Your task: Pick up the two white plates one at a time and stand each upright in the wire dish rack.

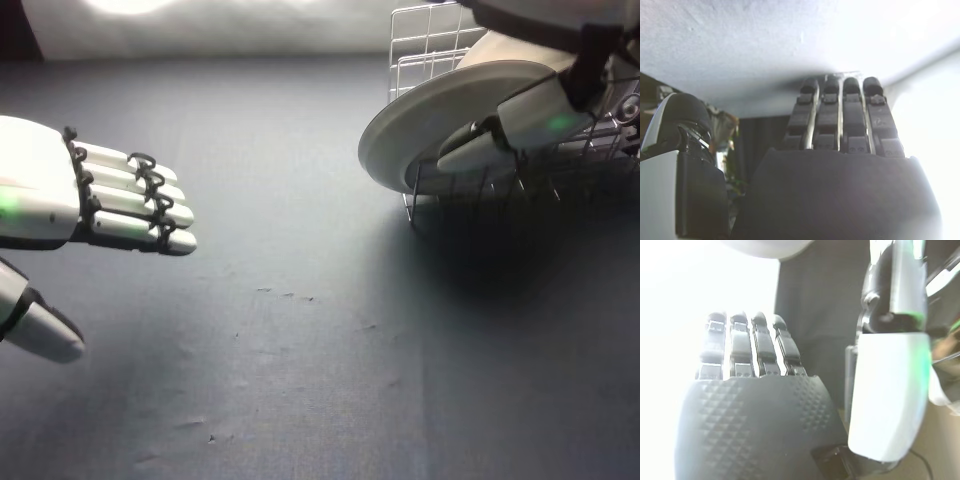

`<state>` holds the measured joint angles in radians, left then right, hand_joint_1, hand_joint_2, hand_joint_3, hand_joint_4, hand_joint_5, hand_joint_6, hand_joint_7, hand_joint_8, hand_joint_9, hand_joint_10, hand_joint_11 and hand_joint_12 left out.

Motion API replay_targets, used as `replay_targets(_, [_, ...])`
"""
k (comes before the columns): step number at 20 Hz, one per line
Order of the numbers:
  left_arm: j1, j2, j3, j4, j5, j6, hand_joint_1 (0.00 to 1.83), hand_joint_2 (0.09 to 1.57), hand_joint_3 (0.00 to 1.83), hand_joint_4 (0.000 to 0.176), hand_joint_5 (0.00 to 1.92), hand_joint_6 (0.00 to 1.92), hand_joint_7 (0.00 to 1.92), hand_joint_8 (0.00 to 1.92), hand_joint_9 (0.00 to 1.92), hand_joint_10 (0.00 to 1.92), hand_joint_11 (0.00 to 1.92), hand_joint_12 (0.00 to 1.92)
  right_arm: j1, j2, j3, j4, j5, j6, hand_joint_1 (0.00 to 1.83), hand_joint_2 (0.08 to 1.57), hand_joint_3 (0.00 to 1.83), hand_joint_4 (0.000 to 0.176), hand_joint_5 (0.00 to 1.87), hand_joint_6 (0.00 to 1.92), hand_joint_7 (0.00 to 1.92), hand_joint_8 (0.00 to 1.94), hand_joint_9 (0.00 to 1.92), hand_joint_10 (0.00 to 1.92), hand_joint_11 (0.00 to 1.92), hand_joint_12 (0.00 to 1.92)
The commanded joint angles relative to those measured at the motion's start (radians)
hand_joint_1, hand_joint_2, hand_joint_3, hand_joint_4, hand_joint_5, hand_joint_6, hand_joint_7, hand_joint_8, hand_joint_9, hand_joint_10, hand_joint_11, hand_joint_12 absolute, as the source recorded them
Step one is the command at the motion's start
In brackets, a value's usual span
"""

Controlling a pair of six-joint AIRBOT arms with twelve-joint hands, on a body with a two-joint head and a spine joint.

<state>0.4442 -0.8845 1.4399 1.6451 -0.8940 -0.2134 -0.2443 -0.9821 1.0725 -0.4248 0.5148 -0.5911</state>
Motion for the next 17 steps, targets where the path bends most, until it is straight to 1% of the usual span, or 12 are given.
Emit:
replay_targets(1, [-0.003,0.009,0.005,-0.061,-0.026,-0.002,0.0,1.11,0.0,0.0,0.05,0.01,0.01,0.0,0.0,0.0,0.01,0.0,0.0,0.01,-0.01,-0.009,0.156,0.004,0.86,0.83,0.0,0.0,0.0,0.0,0.0,0.0,0.0,0.0,0.01,0.0])
replay_targets(7, [0.01,0.01,-0.009,-0.061,-0.028,-0.005,0.0,1.11,0.0,0.0,0.14,0.01,0.1,0.01,0.08,0.01,0.09,0.05,-0.069,0.052,-0.051,-0.225,0.321,0.006,0.68,0.94,0.0,0.0,0.17,0.01,0.15,0.02,0.14,0.01,0.0,0.38])
replay_targets(8, [0.012,0.01,-0.009,-0.061,-0.028,-0.005,0.0,1.15,0.0,0.0,0.24,0.01,0.24,0.01,0.2,0.02,0.15,0.1,-0.073,0.059,-0.058,-0.246,0.329,0.006,0.64,1.0,0.01,0.0,0.27,0.02,0.28,0.02,0.24,0.03,0.0,0.69])
replay_targets(9, [0.014,0.01,-0.008,-0.061,-0.028,-0.005,0.06,1.19,0.0,0.0,0.55,0.13,0.61,0.17,0.56,0.22,0.33,0.59,-0.077,0.065,-0.063,-0.282,0.344,0.005,0.58,1.06,0.01,0.0,0.51,0.2,0.52,0.39,0.41,0.65,0.09,1.23])
replay_targets(10, [0.015,0.01,-0.008,-0.061,-0.028,-0.005,0.14,1.2,0.0,0.0,0.6,0.42,0.62,0.57,0.55,0.71,0.38,1.0,-0.084,0.071,-0.068,-0.305,0.359,0.005,0.55,1.09,0.01,0.0,0.48,0.59,0.47,0.86,0.37,1.09,0.11,1.51])
replay_targets(11, [0.017,0.01,-0.007,-0.061,-0.028,-0.005,0.09,1.21,0.0,0.0,0.42,1.12,0.45,1.27,0.42,1.41,0.36,1.53,-0.092,0.079,-0.075,-0.326,0.375,0.005,0.51,1.13,0.0,0.0,0.34,1.25,0.38,1.42,0.32,1.57,0.16,1.81])
replay_targets(12, [0.018,0.01,-0.006,-0.061,-0.028,-0.005,0.1,1.22,0.0,0.0,0.45,1.27,0.5,1.45,0.46,1.62,0.36,1.79,-0.097,0.085,-0.08,-0.328,0.38,0.005,0.47,1.16,0.01,0.0,0.35,1.5,0.39,1.66,0.32,1.79,0.24,1.9])
replay_targets(13, [0.02,0.01,-0.004,-0.061,-0.029,-0.005,0.12,1.25,0.0,0.0,0.57,1.51,0.66,1.59,0.61,1.84,0.6,1.92,-0.103,0.092,-0.087,-0.33,0.388,0.005,0.5,1.21,0.01,0.0,0.5,1.87,0.53,1.92,0.51,1.92,0.56,1.92])
replay_targets(14, [0.022,0.01,-0.002,-0.061,-0.032,-0.005,0.13,1.27,0.0,0.0,0.64,1.4,0.73,1.48,0.67,1.74,0.63,1.92,-0.111,0.098,-0.09,-0.337,0.407,0.005,0.54,1.24,0.01,0.0,0.67,1.91,0.68,1.94,0.66,1.92,0.74,1.92])
replay_targets(15, [0.027,0.01,0.0,-0.061,-0.032,-0.005,0.2,1.31,0.01,0.0,0.87,1.65,0.89,1.72,0.85,1.88,0.83,1.92,-0.113,0.107,-0.093,-0.351,0.414,0.005,0.36,1.35,0.02,0.0,0.99,1.92,1.03,1.94,0.99,1.92,1.04,1.92])
replay_targets(16, [0.029,0.01,0.0,-0.061,-0.033,-0.004,0.43,1.33,0.0,0.0,1.22,1.87,1.25,1.88,1.23,1.91,1.22,1.92,-0.115,0.112,-0.095,-0.354,0.417,0.005,0.34,1.44,0.03,0.0,1.3,1.92,1.43,1.94,1.41,1.92,1.42,1.92])
replay_targets(17, [0.033,0.01,0.001,-0.061,-0.033,-0.004,0.71,1.32,0.01,0.0,1.36,1.91,1.42,1.91,1.43,1.92,1.42,1.92,-0.117,0.117,-0.097,-0.355,0.422,0.005,0.49,1.46,0.02,0.0,1.44,1.92,1.58,1.94,1.62,1.92,1.67,1.92])
